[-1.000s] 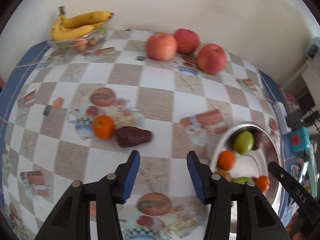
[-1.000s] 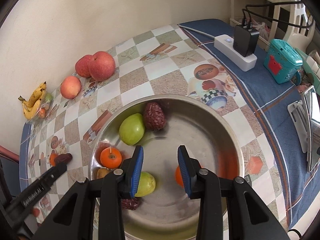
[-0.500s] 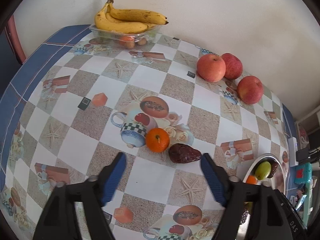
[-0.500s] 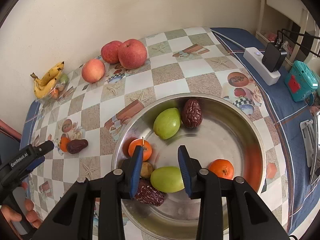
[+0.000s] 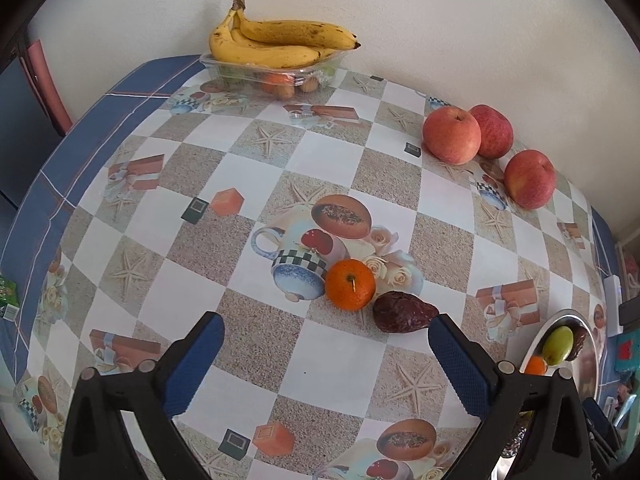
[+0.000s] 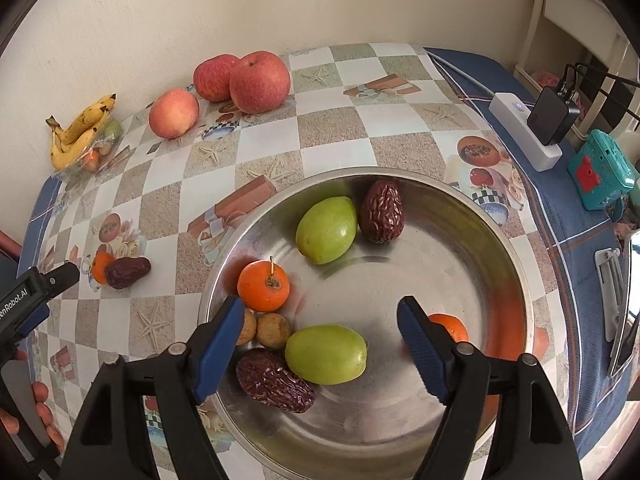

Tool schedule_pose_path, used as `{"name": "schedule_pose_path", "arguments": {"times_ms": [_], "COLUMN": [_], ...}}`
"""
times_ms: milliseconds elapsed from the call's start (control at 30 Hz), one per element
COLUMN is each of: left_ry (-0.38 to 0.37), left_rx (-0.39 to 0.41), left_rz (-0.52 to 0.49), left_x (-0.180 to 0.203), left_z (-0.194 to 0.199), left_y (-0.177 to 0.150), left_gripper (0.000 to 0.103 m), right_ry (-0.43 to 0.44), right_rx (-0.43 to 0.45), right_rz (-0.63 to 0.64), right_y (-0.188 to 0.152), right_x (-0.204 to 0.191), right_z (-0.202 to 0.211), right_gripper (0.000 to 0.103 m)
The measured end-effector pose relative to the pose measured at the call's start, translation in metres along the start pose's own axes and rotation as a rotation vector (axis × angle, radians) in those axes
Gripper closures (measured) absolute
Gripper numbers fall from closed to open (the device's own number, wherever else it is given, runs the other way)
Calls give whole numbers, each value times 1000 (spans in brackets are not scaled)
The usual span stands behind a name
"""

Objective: Organize fruits
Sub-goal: 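Move both open tools back toward the last mandarin and dried date, then grasp the last mandarin with the left tool while the right tool grasps the large dried date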

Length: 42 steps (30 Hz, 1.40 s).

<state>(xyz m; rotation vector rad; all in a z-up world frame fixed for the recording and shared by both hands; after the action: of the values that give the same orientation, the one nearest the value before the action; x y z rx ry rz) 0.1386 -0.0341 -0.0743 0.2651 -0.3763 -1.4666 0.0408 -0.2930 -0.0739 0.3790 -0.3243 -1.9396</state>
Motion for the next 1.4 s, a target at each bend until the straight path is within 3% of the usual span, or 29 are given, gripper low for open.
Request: {"name": "schedule_pose_path", "arguments": {"times_ms": [367,600,1000,1167,1400], "left_ry": [-7,-54,-137,-123,-183], "left_rx": [80,74,43,23,-78], "left_rz": [-21,-37,5,21,100], "left_x": [-2,4,-7,-17,-24], "left_z": [7,7,4,-7,-39], "left_y": [12,13,22,26,18], "left_gripper": [0,0,0,0,1], "right_ry": [-15,-14,142,217,268], "right_rx": [64,73,103,106,47], "right_rz": [28,89,171,187,201], "right_y": [8,9,12,16,10], "right_x": [-7,-23,-87,-117,-151], "right_z": [3,1,2,-2,-28], "right_gripper": [13,13,13,13,13]}}
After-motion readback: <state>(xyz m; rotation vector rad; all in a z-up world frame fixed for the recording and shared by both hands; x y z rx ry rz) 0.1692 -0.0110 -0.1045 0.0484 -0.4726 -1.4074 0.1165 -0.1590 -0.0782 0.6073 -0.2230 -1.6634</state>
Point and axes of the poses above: each gripper's, at about its wrist camera, not at the fingertips, and z roughly against the way its jaws point, x to its right, y to its top, the point moved 9 cm from there along -z, roughly the way its jaws point, and after that the axes turned 1 degree about y, right-handed, at the moved point
